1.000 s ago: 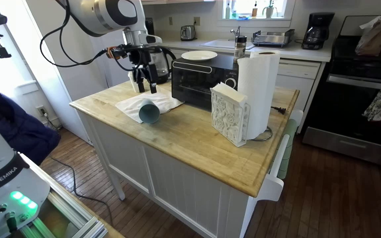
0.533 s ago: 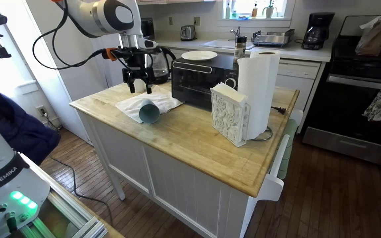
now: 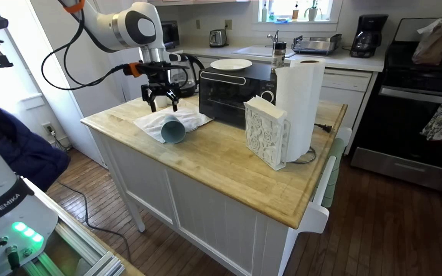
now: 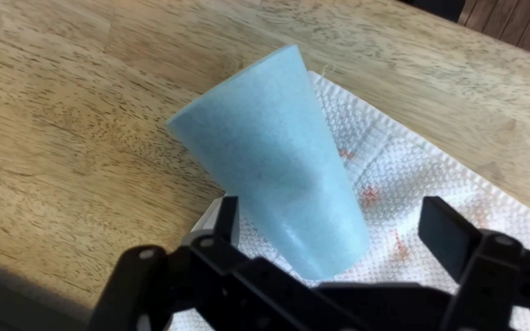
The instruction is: Flip the blue cup over on the towel
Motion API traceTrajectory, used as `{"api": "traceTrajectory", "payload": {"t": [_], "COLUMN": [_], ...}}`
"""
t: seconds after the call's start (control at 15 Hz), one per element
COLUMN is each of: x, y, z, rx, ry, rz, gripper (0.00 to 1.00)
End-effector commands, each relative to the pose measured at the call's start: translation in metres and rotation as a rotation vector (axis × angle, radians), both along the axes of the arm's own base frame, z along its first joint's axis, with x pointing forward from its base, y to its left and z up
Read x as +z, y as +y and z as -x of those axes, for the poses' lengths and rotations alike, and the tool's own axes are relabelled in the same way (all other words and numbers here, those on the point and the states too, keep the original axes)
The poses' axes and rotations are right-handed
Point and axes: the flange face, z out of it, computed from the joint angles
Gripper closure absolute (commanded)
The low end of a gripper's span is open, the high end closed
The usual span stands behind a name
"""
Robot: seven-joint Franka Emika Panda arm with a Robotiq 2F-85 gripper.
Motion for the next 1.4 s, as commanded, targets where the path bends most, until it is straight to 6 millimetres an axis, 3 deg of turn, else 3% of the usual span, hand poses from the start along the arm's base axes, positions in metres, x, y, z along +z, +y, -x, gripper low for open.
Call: {"api": "traceTrajectory", "payload": {"t": [0.0, 0.73, 1.33], "x": [-0.011, -0.045, -0.064], "y": [-0.004, -0.017, -0.025], "z": [-0.012, -0.003, 0.000], "rx": [0.090, 0.235, 0.237], "ry": [0.000, 0.082, 0.107], "rz": [0.017, 0.055, 0.054], "gripper": [0.00, 0.00, 0.00]}}
